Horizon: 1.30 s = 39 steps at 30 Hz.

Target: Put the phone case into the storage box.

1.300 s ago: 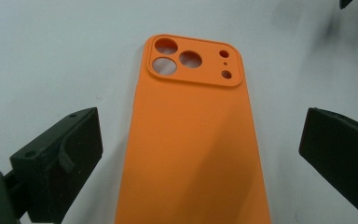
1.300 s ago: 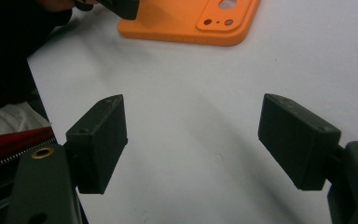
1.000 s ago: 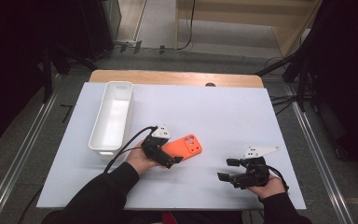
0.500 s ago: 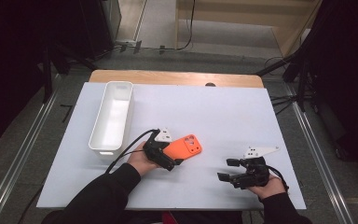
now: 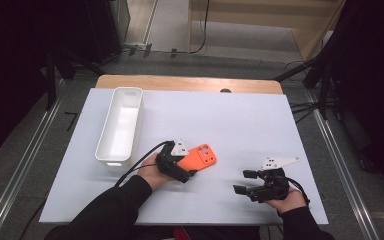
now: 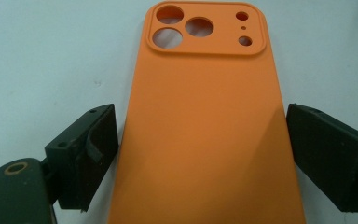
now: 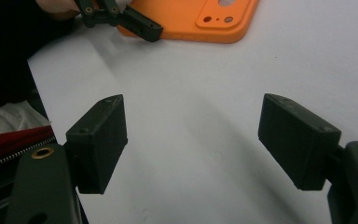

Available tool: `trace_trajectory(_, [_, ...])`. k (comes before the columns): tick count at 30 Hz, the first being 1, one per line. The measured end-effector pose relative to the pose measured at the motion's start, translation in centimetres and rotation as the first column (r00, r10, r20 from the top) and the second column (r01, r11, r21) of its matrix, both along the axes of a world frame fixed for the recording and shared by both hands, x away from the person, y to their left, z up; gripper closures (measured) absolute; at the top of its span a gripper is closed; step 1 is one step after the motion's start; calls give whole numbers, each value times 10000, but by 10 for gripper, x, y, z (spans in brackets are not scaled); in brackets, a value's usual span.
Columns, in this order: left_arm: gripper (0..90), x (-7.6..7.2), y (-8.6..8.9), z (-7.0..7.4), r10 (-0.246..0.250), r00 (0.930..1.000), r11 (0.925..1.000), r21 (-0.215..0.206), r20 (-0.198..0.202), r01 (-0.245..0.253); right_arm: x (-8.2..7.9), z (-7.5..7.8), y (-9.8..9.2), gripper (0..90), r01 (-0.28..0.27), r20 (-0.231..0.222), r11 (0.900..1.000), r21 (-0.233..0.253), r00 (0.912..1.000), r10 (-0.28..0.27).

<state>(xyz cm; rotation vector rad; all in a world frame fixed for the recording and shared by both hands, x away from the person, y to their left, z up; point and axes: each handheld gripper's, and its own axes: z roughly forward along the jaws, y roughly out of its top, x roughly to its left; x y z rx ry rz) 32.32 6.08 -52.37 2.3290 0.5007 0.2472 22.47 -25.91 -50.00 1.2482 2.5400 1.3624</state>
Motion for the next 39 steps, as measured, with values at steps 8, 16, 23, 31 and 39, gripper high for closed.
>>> trace_trajectory(8, [152, -1, 0, 1, -155, 9999, 9999, -26, 71, 155, 0, 0, 0, 224, 11, -12, 10000, -14, 10000, -11])
trace_trajectory(16, [157, -3, 0, 1, 44, 10000, 10000, 35, 39, -44, 1, -1, 1, 224, -26, -52, 10000, -26, 10000, 25])
trace_trajectory(23, [160, -3, -2, 3, 172, 9998, 9997, 198, -119, -170, 1, -2, 2, 224, -5, -129, 10000, -37, 9999, 5])
trace_trajectory(31, [162, 1, -1, 6, 244, 9982, 9997, 29, -548, -243, 3, -2, 2, 224, -10, -172, 10000, 0, 9999, 10])
trace_trajectory(39, [163, 3, 2, 14, 181, 9951, 9990, -386, -976, -220, 5, -2, 3, 225, 101, -141, 9999, -18, 9998, -101])
